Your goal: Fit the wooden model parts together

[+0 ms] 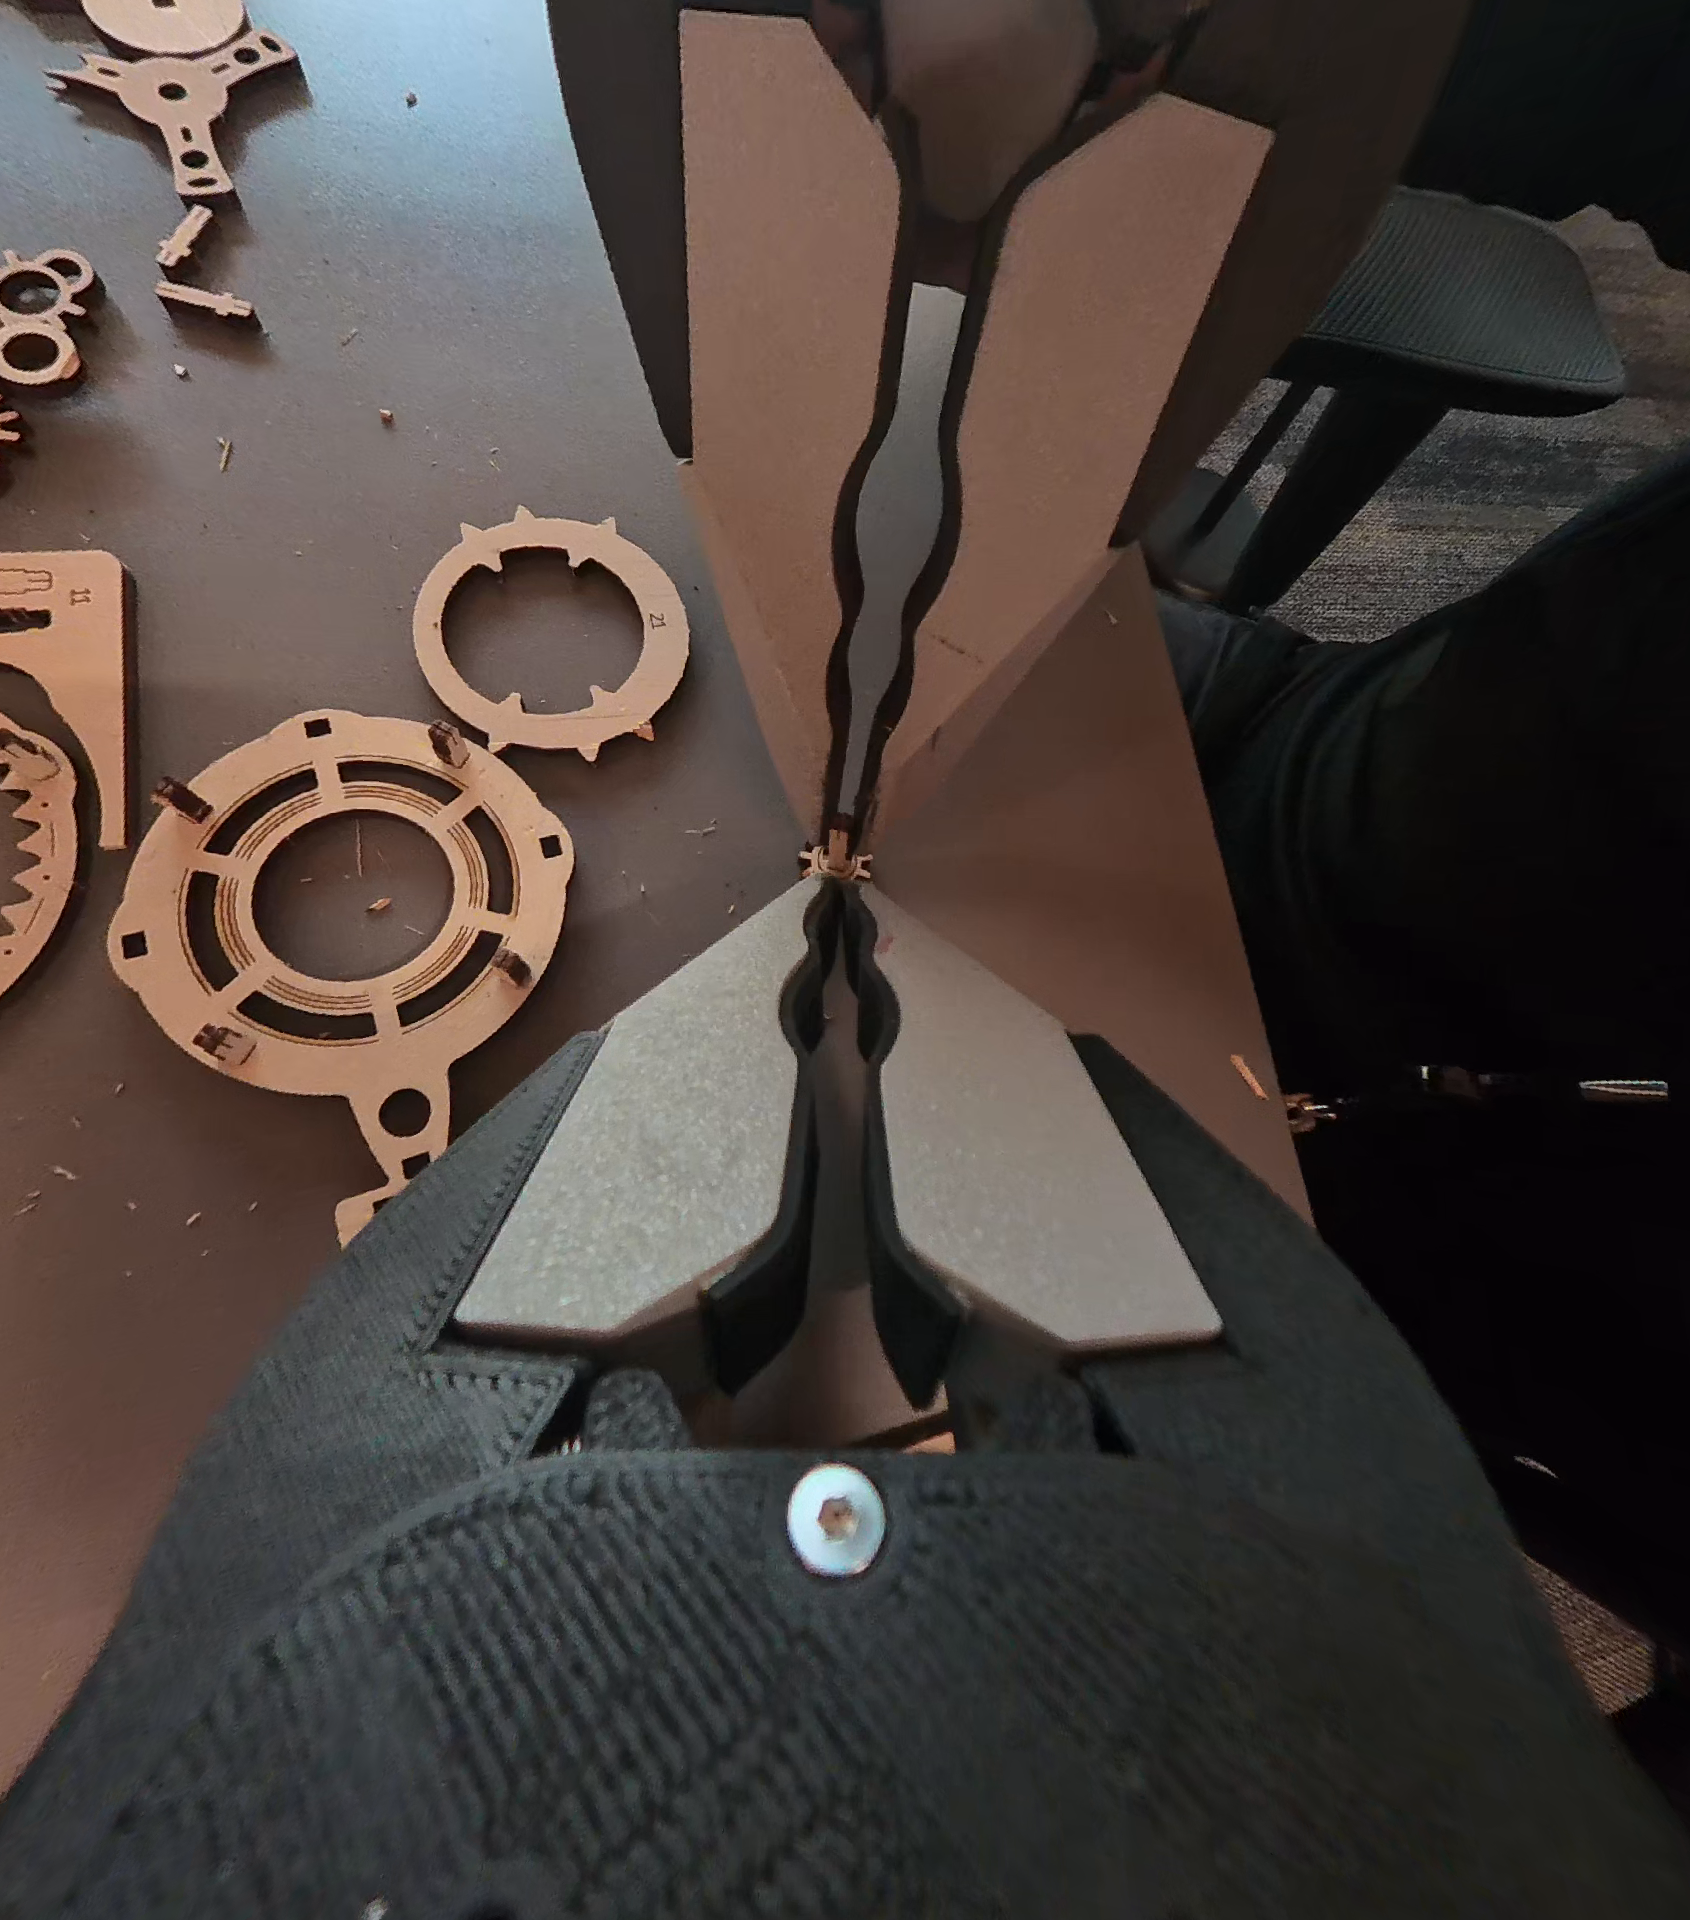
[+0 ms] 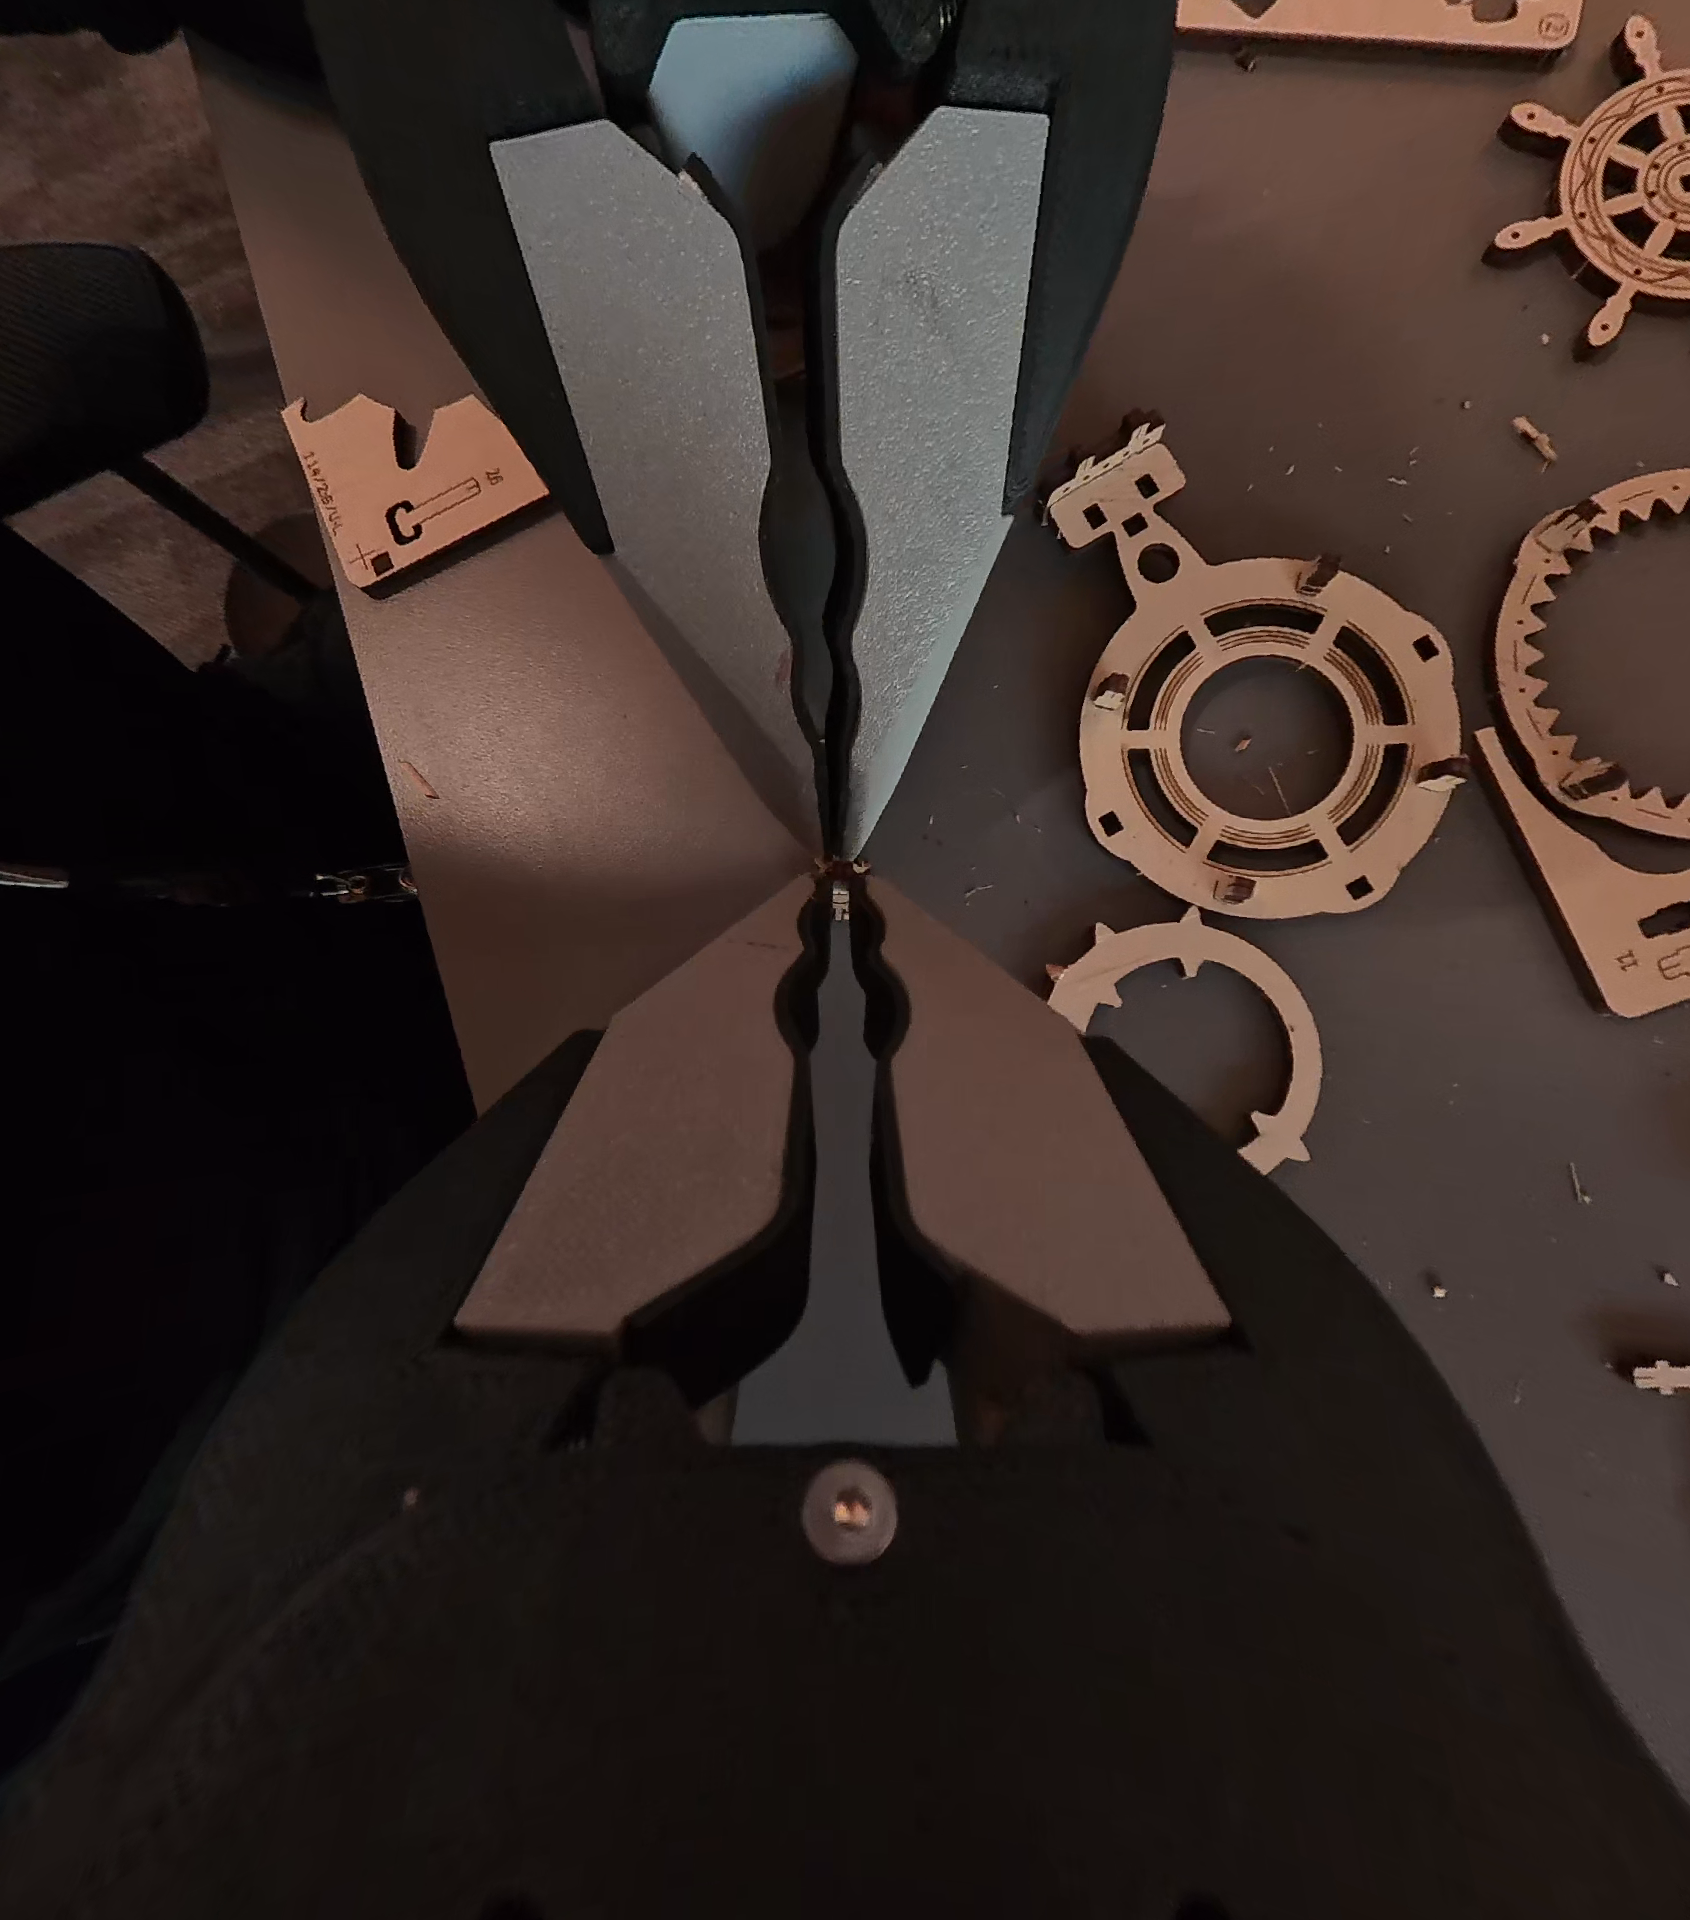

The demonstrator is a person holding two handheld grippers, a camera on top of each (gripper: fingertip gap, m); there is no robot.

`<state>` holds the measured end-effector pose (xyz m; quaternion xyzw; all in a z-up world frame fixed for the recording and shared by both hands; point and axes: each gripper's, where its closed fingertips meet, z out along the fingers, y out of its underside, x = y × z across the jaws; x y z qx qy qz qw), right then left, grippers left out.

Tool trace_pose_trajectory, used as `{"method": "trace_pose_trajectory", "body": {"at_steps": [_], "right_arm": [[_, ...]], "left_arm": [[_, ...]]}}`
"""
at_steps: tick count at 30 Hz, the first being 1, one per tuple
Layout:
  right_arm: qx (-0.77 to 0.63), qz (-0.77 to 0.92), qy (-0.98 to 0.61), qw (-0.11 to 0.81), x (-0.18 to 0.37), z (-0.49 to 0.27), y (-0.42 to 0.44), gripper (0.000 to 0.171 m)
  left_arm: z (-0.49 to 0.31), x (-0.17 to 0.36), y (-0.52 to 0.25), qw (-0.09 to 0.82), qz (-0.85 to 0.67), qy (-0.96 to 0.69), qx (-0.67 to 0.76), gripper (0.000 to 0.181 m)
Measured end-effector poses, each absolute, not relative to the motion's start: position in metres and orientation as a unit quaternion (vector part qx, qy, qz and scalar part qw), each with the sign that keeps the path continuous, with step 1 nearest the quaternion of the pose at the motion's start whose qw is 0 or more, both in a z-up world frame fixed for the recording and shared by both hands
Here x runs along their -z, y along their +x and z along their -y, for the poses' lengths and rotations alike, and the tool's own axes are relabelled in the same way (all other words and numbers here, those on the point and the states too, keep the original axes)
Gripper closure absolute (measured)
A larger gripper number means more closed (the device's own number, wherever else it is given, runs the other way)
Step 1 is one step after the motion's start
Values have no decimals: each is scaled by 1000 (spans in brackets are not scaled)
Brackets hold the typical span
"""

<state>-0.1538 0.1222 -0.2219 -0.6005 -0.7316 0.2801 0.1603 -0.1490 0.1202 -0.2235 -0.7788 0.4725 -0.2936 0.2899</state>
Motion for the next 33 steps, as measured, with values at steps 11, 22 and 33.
{"method": "trace_pose_trajectory", "body": {"at_steps": [11,22,33], "right_arm": [[-244,745,-601,155,222,-122,-153,171],[-199,755,-612,123,223,-123,-152,171],[-206,737,-633,115,223,-122,-151,171]], "left_arm": [[-118,222,-146,286,-466,-780,306,181],[-124,216,-149,302,-460,-777,304,181],[-123,217,-147,310,-474,-772,290,181]]}}
